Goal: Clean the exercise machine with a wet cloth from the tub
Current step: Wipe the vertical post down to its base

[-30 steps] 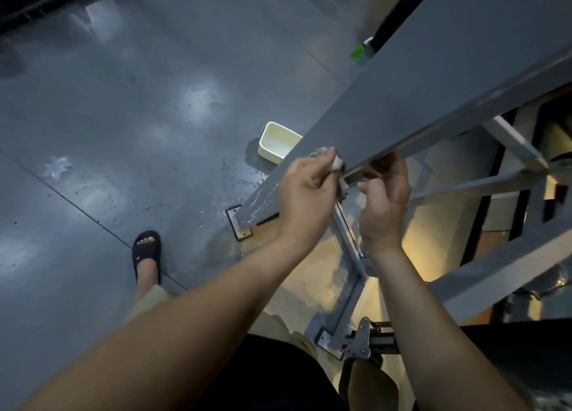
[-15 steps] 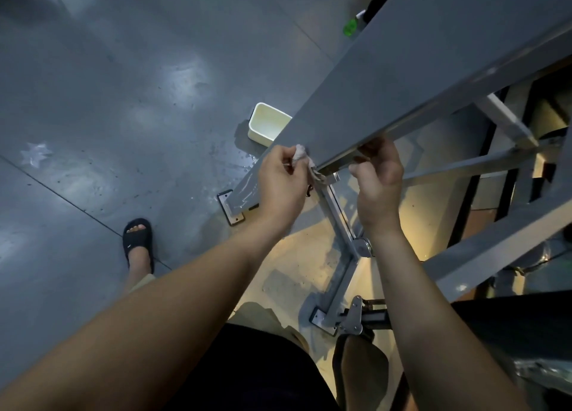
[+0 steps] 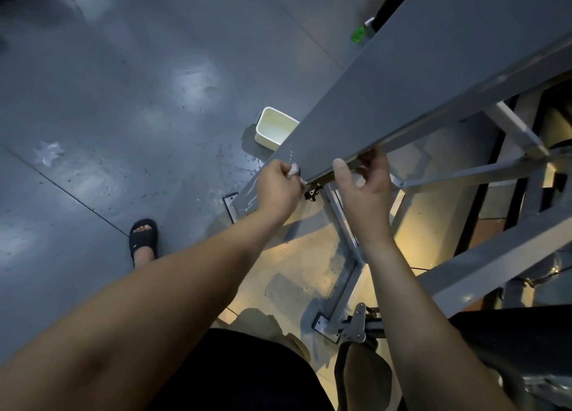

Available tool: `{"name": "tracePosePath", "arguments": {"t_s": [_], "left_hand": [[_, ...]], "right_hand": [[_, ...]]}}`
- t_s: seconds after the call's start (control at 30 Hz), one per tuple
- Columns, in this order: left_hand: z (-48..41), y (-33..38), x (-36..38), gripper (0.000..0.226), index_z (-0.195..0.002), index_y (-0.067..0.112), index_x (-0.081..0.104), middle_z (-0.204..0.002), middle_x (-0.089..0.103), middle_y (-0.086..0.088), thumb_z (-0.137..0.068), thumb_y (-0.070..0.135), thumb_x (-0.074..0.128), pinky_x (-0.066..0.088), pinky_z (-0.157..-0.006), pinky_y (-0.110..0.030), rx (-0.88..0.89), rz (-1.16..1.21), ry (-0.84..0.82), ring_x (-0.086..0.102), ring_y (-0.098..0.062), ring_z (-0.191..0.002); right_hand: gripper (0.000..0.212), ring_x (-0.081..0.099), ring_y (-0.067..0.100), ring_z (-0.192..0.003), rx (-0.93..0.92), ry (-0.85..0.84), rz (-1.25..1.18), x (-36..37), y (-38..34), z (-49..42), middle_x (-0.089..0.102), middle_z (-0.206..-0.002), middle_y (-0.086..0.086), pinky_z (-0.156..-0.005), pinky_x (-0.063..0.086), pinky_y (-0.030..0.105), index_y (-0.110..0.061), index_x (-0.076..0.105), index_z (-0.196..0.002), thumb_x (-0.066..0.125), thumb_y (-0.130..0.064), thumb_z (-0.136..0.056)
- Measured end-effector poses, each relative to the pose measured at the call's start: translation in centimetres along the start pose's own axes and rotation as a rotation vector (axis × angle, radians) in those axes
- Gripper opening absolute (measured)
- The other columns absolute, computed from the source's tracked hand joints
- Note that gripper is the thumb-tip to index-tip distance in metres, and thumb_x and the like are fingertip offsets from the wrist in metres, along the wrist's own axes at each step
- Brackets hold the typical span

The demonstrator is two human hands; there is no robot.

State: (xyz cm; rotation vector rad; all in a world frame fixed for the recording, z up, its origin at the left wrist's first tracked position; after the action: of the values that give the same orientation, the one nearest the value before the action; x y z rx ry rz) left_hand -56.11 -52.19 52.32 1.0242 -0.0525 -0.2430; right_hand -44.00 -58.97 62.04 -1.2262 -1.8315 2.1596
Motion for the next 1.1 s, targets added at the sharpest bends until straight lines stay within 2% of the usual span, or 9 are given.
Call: {"name": "tracePosePath", "arguments": {"t_s": [0.07,0.2,0.27,0.4,0.5,0.63,0.8,1.0,1.1], "left_hand": [[0.3,0.6,0.4,0.014,-0.089,0.017,0.065,-0.087,0.073,-0.002,-0.097,0.028,0.063,0.061,-0.075,-0.038,0.075,-0.008,0.006,0.071,-0.017,-0.079],[2.1,2.0,0.7,0.014,-0.097,0.013,0.07,-0.103,0.065,-0.004,-0.1,0.026,0.066,0.047,-0.073,-0.008,0.292,0.043,0.055,0.065,-0.008,-0.088],[0.8,0.7,0.6,0.012,-0.094,0.018,0.07,-0.101,0.067,-0.002,-0.101,0.026,0.064,0.05,-0.078,-0.015,0.272,0.017,0.06,0.065,-0.01,-0.091],[-3.0,-2.8,0.3,0.018,-0.083,0.021,0.065,-0.085,0.074,-0.004,-0.1,0.025,0.062,0.06,-0.072,-0.039,-0.022,-0.023,0.036,0.072,-0.022,-0.079],[-1.6,-1.4,0.8,0.021,-0.086,0.015,0.069,-0.082,0.074,-0.006,-0.101,0.028,0.062,0.059,-0.069,-0.033,0.045,0.083,0.037,0.072,-0.021,-0.077],[0.7,0.0,1.1,0.015,-0.087,0.029,0.067,-0.091,0.068,-0.001,-0.101,0.033,0.062,0.051,-0.075,-0.02,0.274,0.051,0.074,0.065,-0.012,-0.086],[-3.7,-2.1,0.1,0.03,-0.078,-0.001,0.066,-0.065,0.065,-0.002,-0.103,0.014,0.056,0.046,-0.055,-0.018,-0.004,0.017,0.056,0.063,-0.003,-0.054],[-1.1,0.9,0.7,0.025,-0.082,0.016,0.072,-0.072,0.073,0.005,-0.102,0.026,0.062,0.056,-0.064,-0.023,0.147,0.173,0.057,0.071,-0.012,-0.069],[-3.9,-0.4,0.2,0.03,-0.082,0.01,0.073,-0.073,0.07,0.003,-0.103,0.028,0.06,0.048,-0.065,-0.029,0.064,0.064,0.106,0.066,-0.016,-0.073]], "right_hand": [[0.038,0.066,0.008,-0.112,0.018,0.038,-0.014,0.2,-0.1,-0.1,0.066,-0.124,0.001,-0.094,0.053,0.024,-0.031,0.058,-0.124,0.074,-0.038,-0.09],[0.035,0.068,0.01,-0.109,0.03,0.092,-0.025,0.4,0.0,-0.4,0.069,-0.12,0.0,-0.095,0.056,0.033,-0.024,0.063,-0.121,0.076,-0.034,-0.09],[0.035,0.067,0.01,-0.111,0.037,0.088,-0.001,0.4,0.0,-0.5,0.069,-0.121,-0.001,-0.098,0.056,0.035,-0.024,0.063,-0.122,0.076,-0.036,-0.091],[0.037,0.067,0.011,-0.113,0.057,0.069,0.023,0.3,-0.1,-0.6,0.069,-0.123,-0.002,-0.1,0.055,0.039,-0.027,0.064,-0.123,0.075,-0.038,-0.09],[0.036,0.068,0.009,-0.11,0.059,0.074,0.044,0.1,-0.1,-0.7,0.07,-0.121,-0.002,-0.097,0.055,0.032,-0.025,0.064,-0.123,0.076,-0.035,-0.09],[0.036,0.068,0.011,-0.108,0.055,0.083,0.044,0.4,0.1,-0.9,0.07,-0.119,0.0,-0.094,0.056,0.03,-0.021,0.063,-0.123,0.076,-0.033,-0.091],[0.038,0.068,0.013,-0.109,0.033,0.076,0.034,0.6,0.1,-0.7,0.07,-0.119,-0.001,-0.094,0.055,0.028,-0.017,0.062,-0.124,0.075,-0.031,-0.092],[0.034,0.068,0.015,-0.107,0.031,0.101,0.039,0.7,0.4,-0.9,0.07,-0.117,0.001,-0.092,0.053,0.026,-0.02,0.062,-0.121,0.075,-0.029,-0.091],[0.036,0.068,0.015,-0.109,0.039,0.077,0.056,0.8,0.4,-1.0,0.07,-0.118,-0.001,-0.094,0.054,0.029,-0.021,0.062,-0.123,0.075,-0.033,-0.091]]}}
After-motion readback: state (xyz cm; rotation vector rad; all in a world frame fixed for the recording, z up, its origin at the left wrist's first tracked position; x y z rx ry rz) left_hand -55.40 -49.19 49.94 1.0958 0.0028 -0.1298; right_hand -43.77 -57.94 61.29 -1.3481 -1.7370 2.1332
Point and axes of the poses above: each hand's wrist, its own z-axis away from the middle knuckle, its own x-axis out of the palm, y = z × x, the point moved 4 cm from there along -z, towards the middle knuckle
